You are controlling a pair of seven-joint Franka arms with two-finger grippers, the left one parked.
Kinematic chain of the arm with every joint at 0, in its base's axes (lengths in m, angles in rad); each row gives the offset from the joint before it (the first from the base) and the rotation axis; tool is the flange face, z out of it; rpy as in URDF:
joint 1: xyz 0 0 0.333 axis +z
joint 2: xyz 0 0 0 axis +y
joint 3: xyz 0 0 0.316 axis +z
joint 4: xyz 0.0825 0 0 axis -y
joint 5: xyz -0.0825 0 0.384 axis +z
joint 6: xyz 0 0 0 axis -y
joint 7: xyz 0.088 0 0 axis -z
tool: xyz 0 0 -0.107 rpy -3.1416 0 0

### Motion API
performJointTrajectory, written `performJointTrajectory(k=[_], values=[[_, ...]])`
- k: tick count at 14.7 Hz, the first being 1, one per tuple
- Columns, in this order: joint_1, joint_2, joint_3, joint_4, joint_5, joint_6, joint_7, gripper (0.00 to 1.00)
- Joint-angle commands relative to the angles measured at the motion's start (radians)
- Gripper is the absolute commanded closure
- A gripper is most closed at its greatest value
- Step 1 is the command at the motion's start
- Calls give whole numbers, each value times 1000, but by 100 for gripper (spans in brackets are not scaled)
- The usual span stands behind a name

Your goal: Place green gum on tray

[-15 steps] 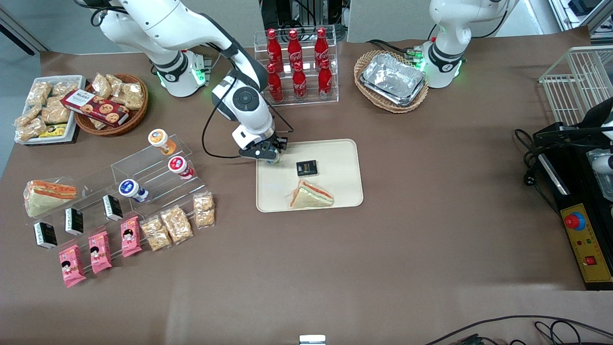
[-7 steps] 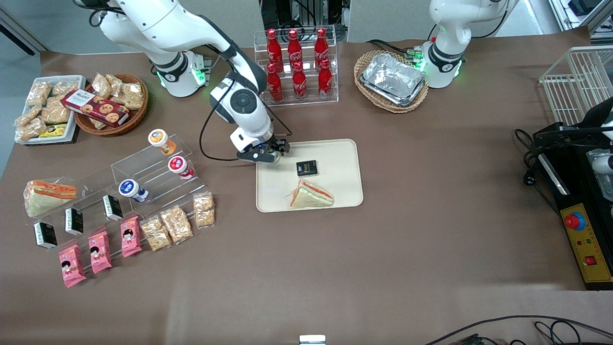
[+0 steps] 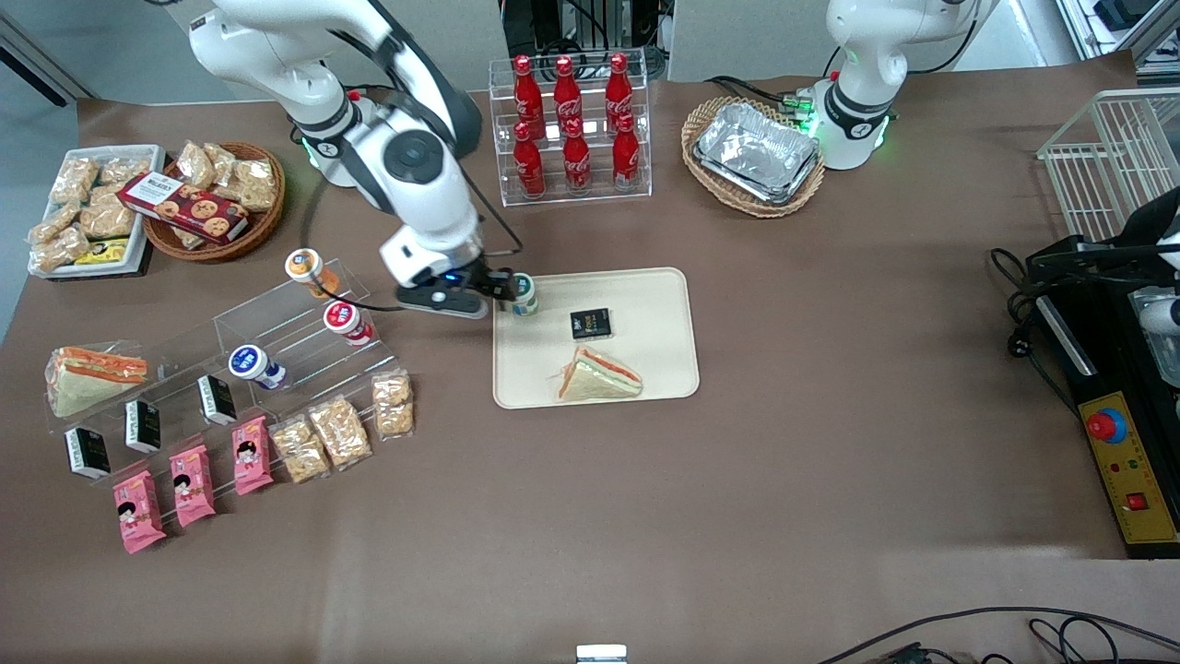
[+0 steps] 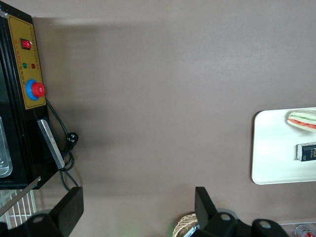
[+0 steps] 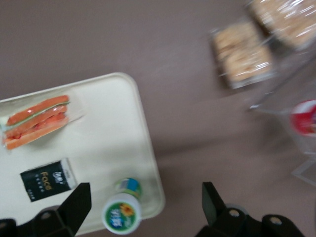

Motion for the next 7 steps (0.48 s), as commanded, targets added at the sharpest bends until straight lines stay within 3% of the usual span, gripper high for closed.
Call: performJointTrajectory(k=[1, 5, 7], values=[[-87, -28, 6, 188, -7, -318, -231, 0], [-317, -143, 5, 197, 17, -412, -665, 0], [-414, -193, -15, 197, 88, -452, -791, 0]])
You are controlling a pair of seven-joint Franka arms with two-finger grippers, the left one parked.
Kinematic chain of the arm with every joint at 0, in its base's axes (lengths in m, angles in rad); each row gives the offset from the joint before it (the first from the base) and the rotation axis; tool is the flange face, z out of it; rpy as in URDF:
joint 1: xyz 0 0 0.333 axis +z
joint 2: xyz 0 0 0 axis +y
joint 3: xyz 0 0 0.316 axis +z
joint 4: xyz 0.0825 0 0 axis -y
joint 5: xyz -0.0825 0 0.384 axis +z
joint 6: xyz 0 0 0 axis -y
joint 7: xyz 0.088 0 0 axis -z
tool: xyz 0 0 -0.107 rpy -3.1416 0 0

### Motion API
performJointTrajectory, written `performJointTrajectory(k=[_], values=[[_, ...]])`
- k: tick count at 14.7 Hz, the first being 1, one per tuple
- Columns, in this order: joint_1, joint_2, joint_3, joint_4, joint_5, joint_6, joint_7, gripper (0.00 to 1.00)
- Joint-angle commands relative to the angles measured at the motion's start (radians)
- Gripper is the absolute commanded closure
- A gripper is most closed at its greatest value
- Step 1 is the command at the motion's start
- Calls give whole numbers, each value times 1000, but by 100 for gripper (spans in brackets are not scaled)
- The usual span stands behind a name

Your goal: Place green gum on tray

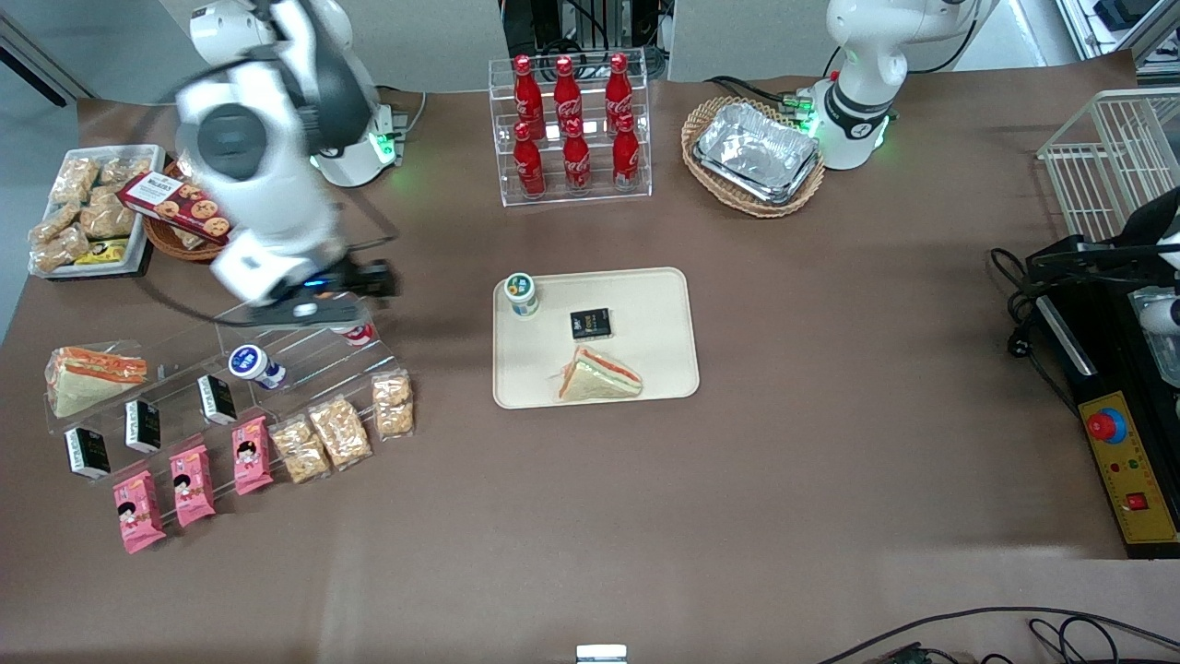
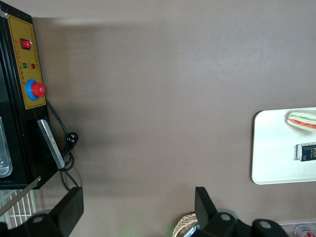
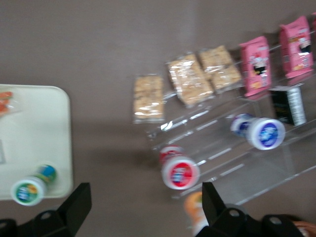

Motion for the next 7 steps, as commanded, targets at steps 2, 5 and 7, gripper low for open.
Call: performJointTrajectory(k=[2, 5, 7], values=[[-131, -119, -81, -1, 89, -89, -226, 0], [-112, -161, -237, 16, 90, -165, -346, 0], [-89, -159, -315, 89, 77, -200, -381, 0]])
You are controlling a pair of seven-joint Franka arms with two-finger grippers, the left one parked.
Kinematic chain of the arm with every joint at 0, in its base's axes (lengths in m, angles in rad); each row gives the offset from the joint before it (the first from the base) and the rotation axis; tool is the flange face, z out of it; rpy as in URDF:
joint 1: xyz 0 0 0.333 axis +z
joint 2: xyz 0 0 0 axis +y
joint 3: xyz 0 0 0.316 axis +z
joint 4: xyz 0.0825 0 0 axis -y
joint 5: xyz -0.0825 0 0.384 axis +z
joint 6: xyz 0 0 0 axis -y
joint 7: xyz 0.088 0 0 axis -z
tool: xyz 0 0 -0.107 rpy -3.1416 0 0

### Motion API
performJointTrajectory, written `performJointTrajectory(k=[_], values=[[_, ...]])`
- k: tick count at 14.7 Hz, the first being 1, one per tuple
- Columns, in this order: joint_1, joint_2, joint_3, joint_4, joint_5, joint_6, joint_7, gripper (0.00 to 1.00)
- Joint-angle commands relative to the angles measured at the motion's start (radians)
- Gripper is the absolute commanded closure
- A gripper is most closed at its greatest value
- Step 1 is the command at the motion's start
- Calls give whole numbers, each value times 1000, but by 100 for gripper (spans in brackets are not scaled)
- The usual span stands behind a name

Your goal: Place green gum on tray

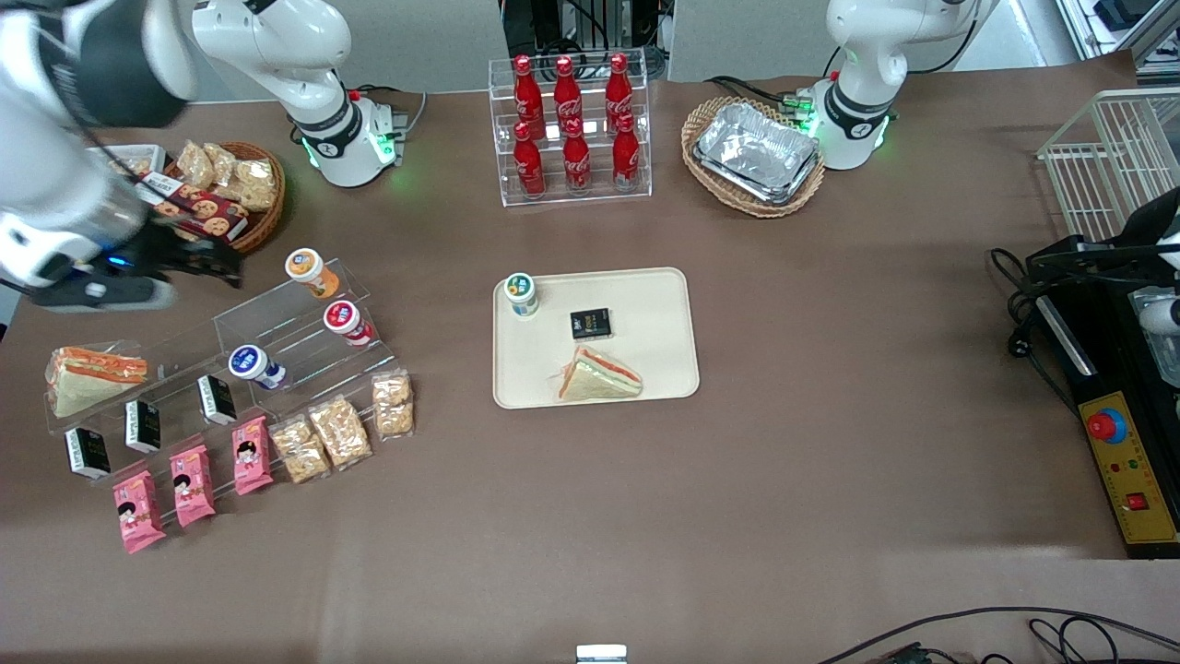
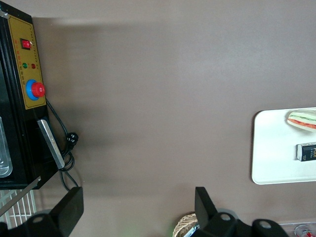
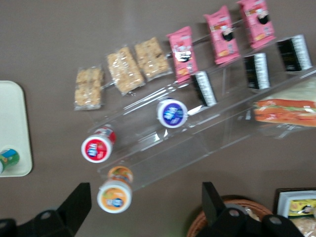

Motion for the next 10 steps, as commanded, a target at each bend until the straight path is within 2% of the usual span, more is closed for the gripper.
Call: performJointTrajectory(k=[1, 3, 6, 9, 10], values=[[34, -8, -121, 120, 9, -112, -64, 0], [34, 9, -164, 179, 9, -148, -67, 0], [37, 17, -177, 183, 15, -148, -72, 0], [103, 18, -271, 172, 21, -152, -105, 0], [108, 26, -278, 168, 21, -152, -105, 0]])
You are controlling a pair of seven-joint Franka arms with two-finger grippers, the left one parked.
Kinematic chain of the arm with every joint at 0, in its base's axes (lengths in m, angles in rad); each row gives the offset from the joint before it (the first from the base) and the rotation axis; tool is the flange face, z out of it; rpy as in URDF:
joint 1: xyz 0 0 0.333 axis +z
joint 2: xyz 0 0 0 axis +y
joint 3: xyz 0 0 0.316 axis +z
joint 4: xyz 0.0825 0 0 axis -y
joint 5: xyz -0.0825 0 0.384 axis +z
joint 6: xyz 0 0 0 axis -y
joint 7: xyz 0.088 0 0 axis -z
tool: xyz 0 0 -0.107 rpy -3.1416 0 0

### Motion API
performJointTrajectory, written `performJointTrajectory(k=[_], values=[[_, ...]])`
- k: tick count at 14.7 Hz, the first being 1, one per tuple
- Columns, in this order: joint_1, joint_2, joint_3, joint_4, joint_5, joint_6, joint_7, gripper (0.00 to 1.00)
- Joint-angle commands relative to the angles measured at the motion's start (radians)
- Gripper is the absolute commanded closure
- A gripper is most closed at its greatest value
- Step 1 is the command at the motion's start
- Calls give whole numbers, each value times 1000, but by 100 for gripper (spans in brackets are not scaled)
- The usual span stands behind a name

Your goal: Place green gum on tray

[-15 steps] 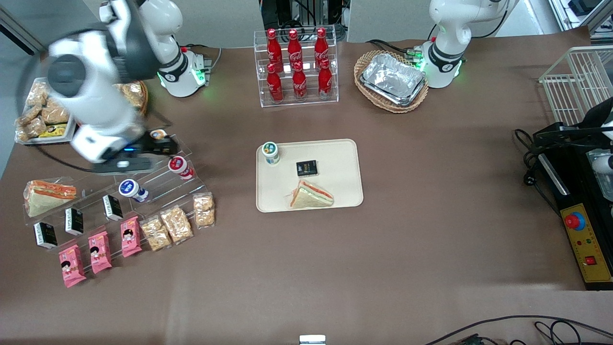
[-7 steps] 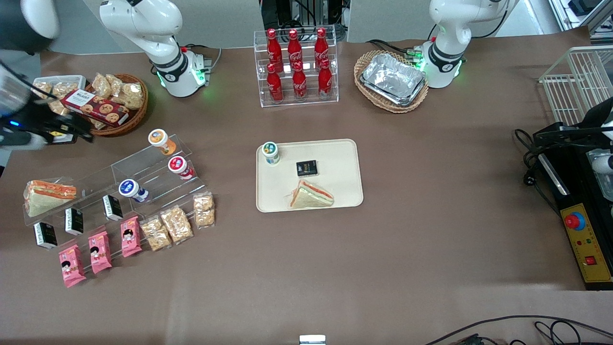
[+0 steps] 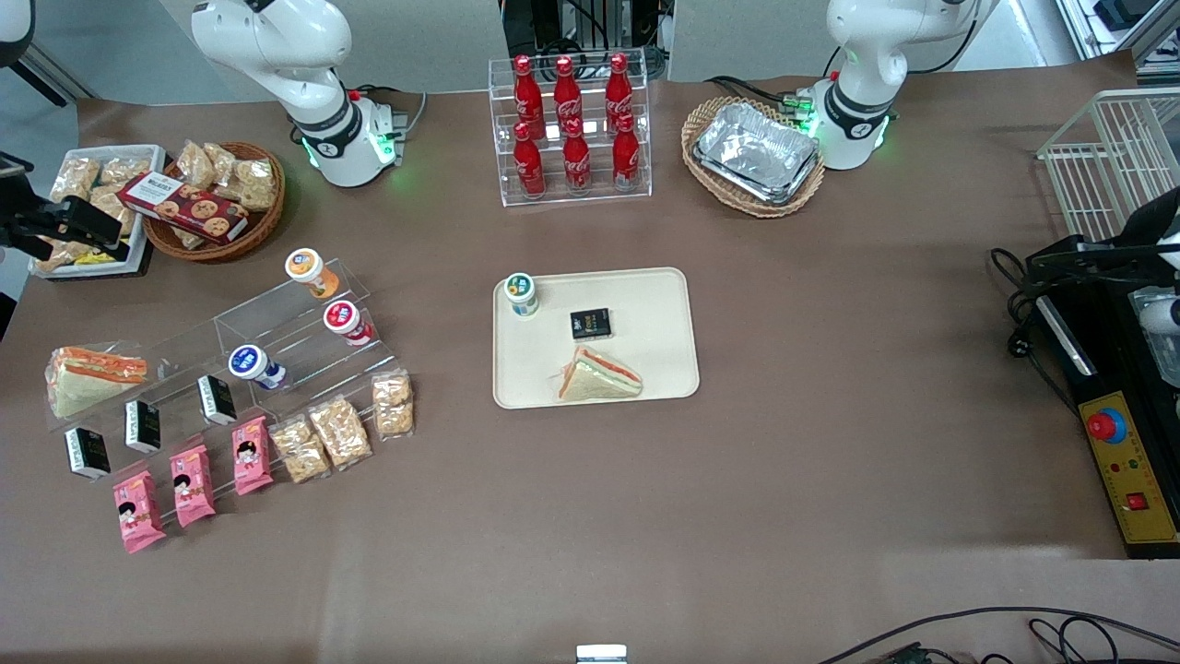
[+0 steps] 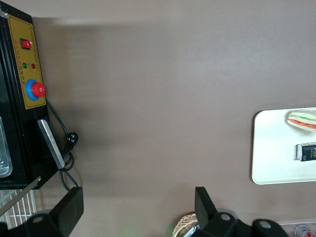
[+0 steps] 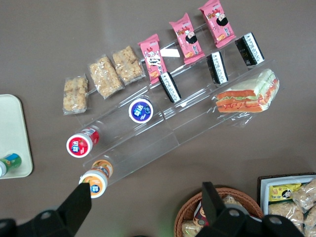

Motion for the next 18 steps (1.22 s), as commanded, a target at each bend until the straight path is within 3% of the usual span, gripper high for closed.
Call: performJointTrajectory(k=[1, 6, 18], values=[[47, 41, -65, 23, 22, -22, -30, 0], [59, 152, -61, 93, 48, 12, -19, 0], [110, 83, -61, 26, 54, -40, 57, 0]])
